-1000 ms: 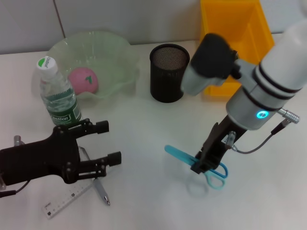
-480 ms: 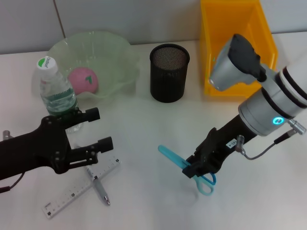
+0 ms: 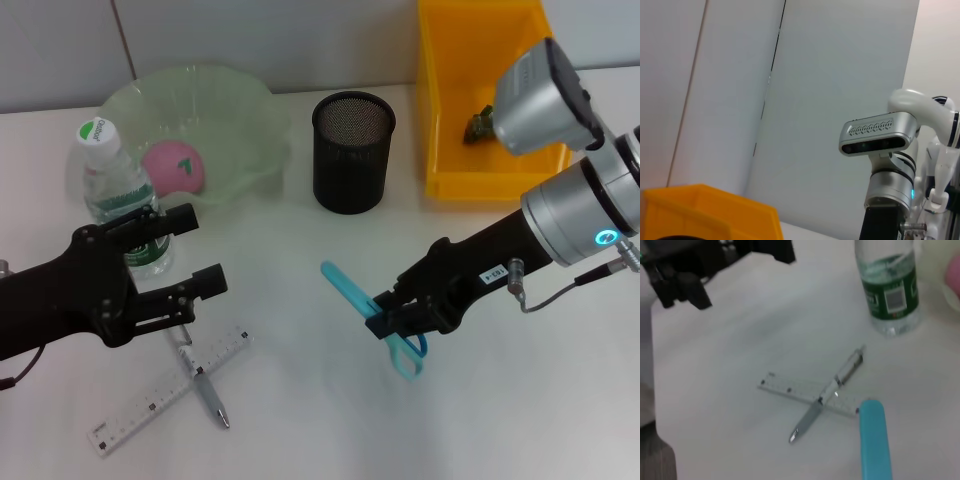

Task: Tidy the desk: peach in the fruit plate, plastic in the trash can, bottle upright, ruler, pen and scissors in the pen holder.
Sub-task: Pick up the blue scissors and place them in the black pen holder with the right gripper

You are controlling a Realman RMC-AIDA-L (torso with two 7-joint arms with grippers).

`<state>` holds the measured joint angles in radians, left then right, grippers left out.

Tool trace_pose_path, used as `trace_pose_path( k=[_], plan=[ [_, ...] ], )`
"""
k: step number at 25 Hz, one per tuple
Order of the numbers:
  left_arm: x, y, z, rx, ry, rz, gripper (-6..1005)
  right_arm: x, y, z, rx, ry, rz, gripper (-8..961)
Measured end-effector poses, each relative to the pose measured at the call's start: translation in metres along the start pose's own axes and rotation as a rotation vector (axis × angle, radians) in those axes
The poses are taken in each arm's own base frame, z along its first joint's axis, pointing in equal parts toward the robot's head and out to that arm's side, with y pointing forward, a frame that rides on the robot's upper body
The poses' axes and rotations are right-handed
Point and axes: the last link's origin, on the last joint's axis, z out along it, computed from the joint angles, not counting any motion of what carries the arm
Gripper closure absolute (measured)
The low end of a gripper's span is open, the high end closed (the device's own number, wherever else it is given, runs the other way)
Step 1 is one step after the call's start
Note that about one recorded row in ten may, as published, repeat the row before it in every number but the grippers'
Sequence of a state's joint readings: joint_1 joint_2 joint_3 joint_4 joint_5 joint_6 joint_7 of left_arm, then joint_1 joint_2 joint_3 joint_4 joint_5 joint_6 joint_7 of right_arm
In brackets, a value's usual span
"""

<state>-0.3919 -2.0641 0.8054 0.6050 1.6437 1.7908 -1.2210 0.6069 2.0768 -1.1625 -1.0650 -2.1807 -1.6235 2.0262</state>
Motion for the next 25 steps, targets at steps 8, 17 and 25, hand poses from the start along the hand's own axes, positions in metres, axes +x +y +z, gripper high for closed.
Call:
trace_pose_path(
  k=[8, 17, 25],
  plan=[
    [0.002, -0.001, 0.002, -0.001, 0.019, 0.002, 168, -0.002, 0.003, -0.001, -0.015, -0.067, -0.052, 721],
    [-0.001, 0.0, 0.003, 0.004, 0.021, -0.012, 168, -0.001, -0.002, -0.009, 0.014, -0.129, -0.133, 720],
    [-0.005, 0.0, 0.003, 0.009, 0.019, -0.025, 169, 0.002, -0.002, -0.013, 0.046, -0.138, -0.229, 720]
  ],
)
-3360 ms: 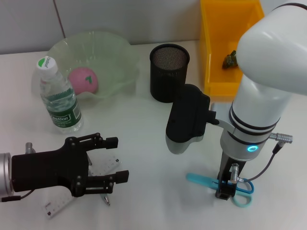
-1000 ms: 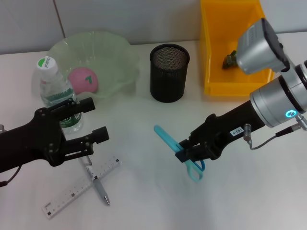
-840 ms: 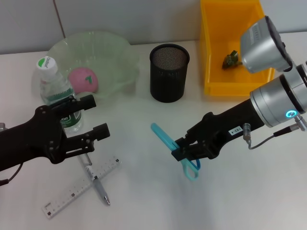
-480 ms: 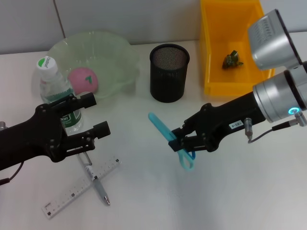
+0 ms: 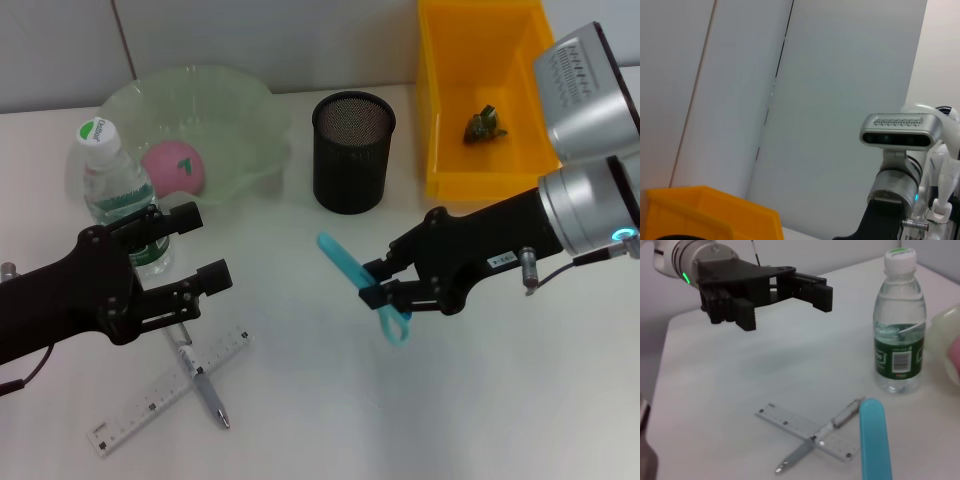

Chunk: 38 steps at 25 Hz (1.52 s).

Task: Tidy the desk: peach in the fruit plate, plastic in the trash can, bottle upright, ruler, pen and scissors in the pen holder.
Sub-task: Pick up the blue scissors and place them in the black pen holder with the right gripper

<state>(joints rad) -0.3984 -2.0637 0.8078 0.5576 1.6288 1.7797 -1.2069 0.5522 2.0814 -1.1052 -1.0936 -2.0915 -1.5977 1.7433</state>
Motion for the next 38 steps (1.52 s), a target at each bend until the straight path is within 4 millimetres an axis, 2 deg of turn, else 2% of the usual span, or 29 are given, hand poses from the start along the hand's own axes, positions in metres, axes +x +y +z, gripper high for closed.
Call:
trace_pose_path(
  k=[7, 15, 25, 29, 38],
  plan=[
    [-0.001, -0.001, 0.002, 0.009, -0.007, 0.012, 167, -0.008, -0.004, -0.011, 0.072, -0.003, -0.13, 720],
    [-0.004, -0.004, 0.001, 0.033, -0.011, 0.044, 167, -0.02, -0.016, -0.023, 0.201, 0.097, -0.282, 721],
    [-0.008, -0.006, -0.001, 0.068, -0.013, 0.09, 168, -0.044, -0.02, -0.047, 0.398, 0.17, -0.617, 720],
    [-0.011, -0.006, -0.001, 0.074, -0.006, 0.097, 168, -0.048, -0.022, -0.045, 0.462, 0.19, -0.714, 721],
    [-0.014, -0.006, -0.003, 0.103, 0.006, 0.115, 169, -0.048, -0.027, -0.025, 0.63, 0.331, -1.014, 721]
  ],
)
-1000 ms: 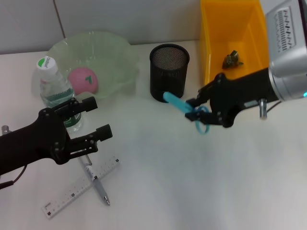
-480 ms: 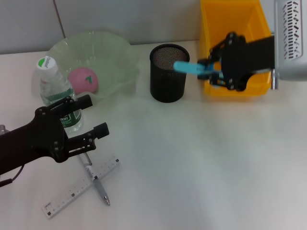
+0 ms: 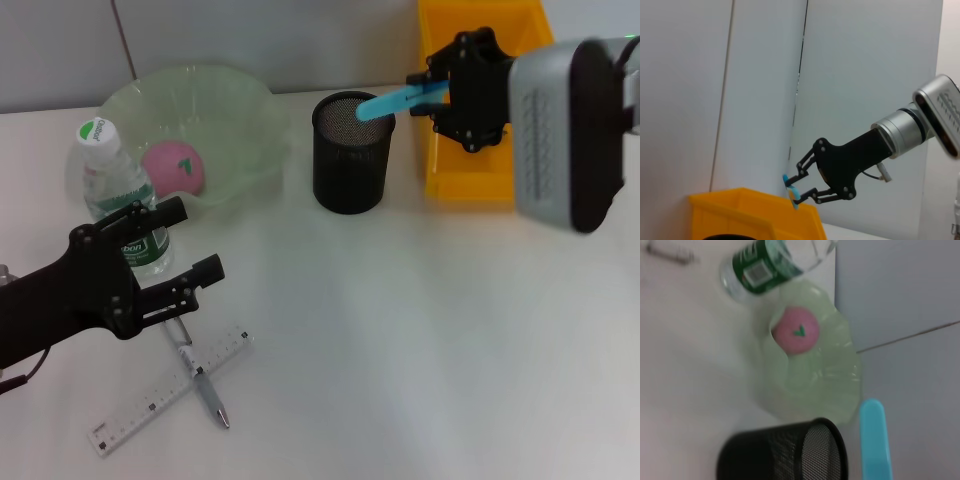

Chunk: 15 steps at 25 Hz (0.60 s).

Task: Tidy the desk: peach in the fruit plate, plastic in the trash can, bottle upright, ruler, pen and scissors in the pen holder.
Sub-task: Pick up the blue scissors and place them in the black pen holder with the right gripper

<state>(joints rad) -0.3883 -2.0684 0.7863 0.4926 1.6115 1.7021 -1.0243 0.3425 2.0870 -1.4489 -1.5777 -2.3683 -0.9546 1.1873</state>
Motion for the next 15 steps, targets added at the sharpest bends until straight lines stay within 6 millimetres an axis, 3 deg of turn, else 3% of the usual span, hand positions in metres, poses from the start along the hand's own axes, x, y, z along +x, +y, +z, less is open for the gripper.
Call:
trace_pose_path(
  k=[15],
  plan=[
    [-0.007, 0.002, -0.001, 0.027, 0.009, 0.027, 168, -0.001, 0.024, 0.029, 0.178, 0.276, -0.522, 720]
  ],
)
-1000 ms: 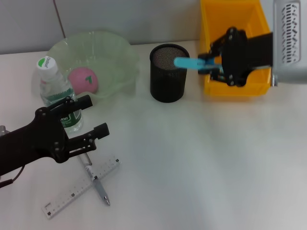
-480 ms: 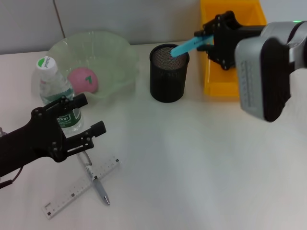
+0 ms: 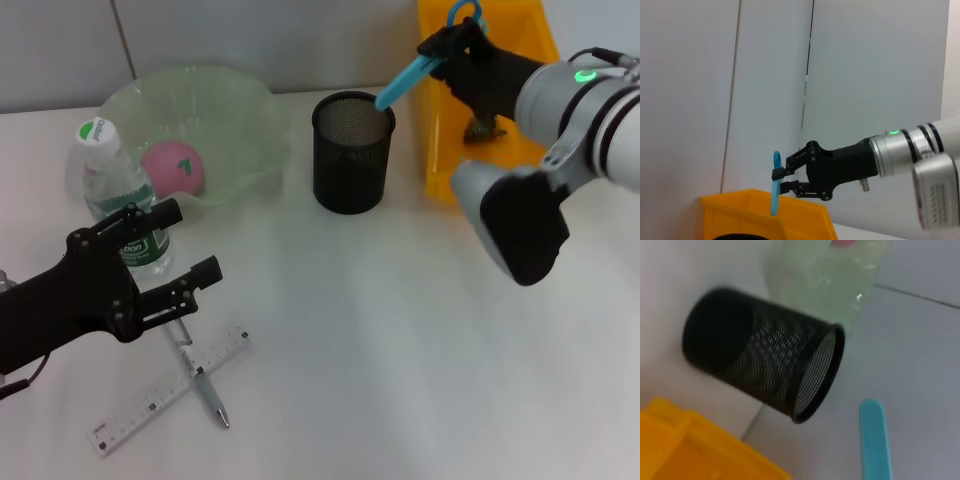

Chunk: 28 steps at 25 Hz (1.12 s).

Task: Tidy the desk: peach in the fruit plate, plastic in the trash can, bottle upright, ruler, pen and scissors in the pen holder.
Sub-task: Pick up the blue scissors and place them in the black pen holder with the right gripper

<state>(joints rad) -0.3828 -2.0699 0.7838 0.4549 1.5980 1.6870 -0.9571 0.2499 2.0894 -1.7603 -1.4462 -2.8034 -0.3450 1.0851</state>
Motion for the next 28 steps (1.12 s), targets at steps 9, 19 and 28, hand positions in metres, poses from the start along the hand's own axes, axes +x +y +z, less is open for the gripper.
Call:
trace_pose_path(
  k=[9, 19, 28],
  plan=[
    [-0.006, 0.004, 0.0, 0.004, 0.002, 0.029, 167, -0.029, 0.012, 0.008, 0.093, 0.004, -0.286, 721],
    [-0.011, 0.009, 0.0, 0.01, 0.012, 0.035, 168, -0.041, 0.019, 0.014, 0.181, 0.037, -0.52, 721],
    [-0.015, 0.012, 0.001, 0.016, 0.021, 0.05, 168, -0.044, 0.037, 0.022, 0.207, 0.054, -0.603, 720]
  ],
)
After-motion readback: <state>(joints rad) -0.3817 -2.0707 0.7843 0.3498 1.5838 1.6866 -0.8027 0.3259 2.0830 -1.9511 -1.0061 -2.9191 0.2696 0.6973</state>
